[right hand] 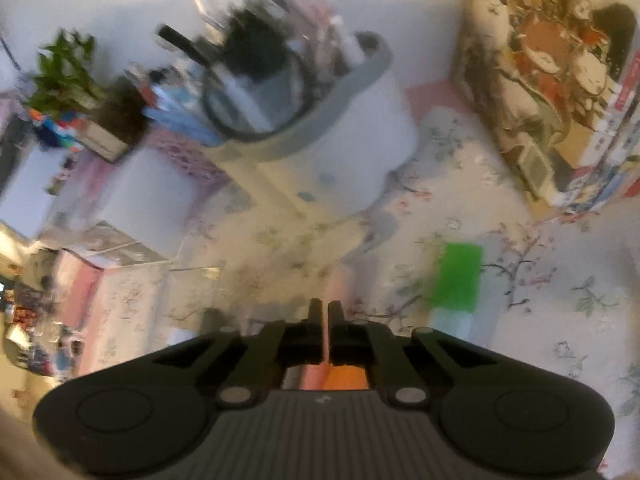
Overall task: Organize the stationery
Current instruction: 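Move the right gripper over the pink highlighter in the pile, then close the right gripper on the pink highlighter and lift it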
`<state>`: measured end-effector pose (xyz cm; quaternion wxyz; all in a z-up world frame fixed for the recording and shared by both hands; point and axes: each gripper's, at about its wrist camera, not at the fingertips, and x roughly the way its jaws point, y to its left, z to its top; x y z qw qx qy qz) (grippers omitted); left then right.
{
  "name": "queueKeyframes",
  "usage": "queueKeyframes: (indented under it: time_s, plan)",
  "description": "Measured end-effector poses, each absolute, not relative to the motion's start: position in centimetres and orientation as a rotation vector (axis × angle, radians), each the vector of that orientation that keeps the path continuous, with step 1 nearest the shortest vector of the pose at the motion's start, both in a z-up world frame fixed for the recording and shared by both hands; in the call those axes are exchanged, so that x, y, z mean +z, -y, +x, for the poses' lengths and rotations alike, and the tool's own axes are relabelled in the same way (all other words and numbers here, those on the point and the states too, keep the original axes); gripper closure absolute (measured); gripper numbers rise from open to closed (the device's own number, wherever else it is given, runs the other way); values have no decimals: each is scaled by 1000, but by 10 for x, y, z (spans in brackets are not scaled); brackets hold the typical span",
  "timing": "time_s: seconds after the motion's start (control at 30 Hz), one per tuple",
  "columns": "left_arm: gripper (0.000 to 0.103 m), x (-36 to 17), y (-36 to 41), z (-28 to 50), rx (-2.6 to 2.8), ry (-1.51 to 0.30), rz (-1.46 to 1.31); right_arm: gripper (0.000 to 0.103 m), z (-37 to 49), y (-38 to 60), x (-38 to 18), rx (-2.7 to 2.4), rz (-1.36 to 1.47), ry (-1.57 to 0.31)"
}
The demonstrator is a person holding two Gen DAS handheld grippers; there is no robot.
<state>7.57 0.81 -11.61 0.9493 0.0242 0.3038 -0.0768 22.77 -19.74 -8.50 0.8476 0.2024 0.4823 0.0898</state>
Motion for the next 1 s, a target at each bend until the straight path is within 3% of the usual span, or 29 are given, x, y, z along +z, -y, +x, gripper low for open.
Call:
queueKeyframes:
  time_s: [0.03,0.23,0.37,0.87,0.93,0.97,1.0]
  plan:
    - [31,-116,-8,76,-156,-618,50,97,229,194,-87,153,388,-1034]
    - [31,-116,-8,76,-158,-618,51,94,234,182,-85,168,380,-1036]
    - [31,-115,-8,76,-158,-618,55,79,237,175,-85,169,360,-1031]
    - [31,-115,-9,76,-161,-618,51,79,229,153,-89,217,270,-1014]
    - [31,-115,-9,76,-161,-618,51,80,228,150,-89,211,254,-1006]
    - [31,-115,-9,76,-160,-618,51,91,228,148,-89,204,237,-1002]
    - [31,-115,-9,76,-161,-618,52,93,227,145,-90,189,201,-998]
